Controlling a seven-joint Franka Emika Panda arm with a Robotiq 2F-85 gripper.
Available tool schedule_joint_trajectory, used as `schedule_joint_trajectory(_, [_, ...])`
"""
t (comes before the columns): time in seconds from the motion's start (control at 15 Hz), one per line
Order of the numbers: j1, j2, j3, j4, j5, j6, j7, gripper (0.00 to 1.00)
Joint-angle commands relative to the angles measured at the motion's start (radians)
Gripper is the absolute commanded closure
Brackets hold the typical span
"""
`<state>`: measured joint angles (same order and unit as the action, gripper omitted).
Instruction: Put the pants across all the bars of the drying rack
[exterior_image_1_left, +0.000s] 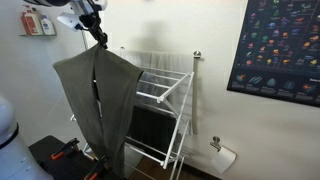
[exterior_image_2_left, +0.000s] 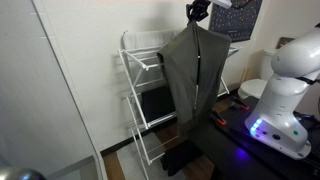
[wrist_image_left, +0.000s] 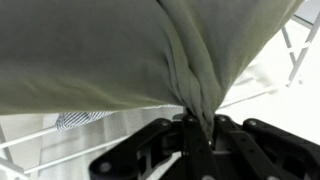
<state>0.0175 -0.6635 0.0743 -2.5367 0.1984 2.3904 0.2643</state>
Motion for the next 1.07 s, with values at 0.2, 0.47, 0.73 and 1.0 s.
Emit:
schedule_joint_trajectory(0.2, [-0.041, -0.055, 0.037, 0.053, -0.001, 0.099, 0.109, 0.98])
schedule_joint_trajectory(0.47, [-0.086, -0.067, 0.079, 0.098, -0.013, 0.185, 0.187, 0.98])
schedule_joint_trajectory(0.73, [-0.164, -0.059, 0.136, 0.162, -0.034, 0.273, 0.273, 0.98])
schedule_joint_trajectory(1.0, [-0.283, -0.03, 0.197, 0.222, -0.086, 0.357, 0.366, 0.98])
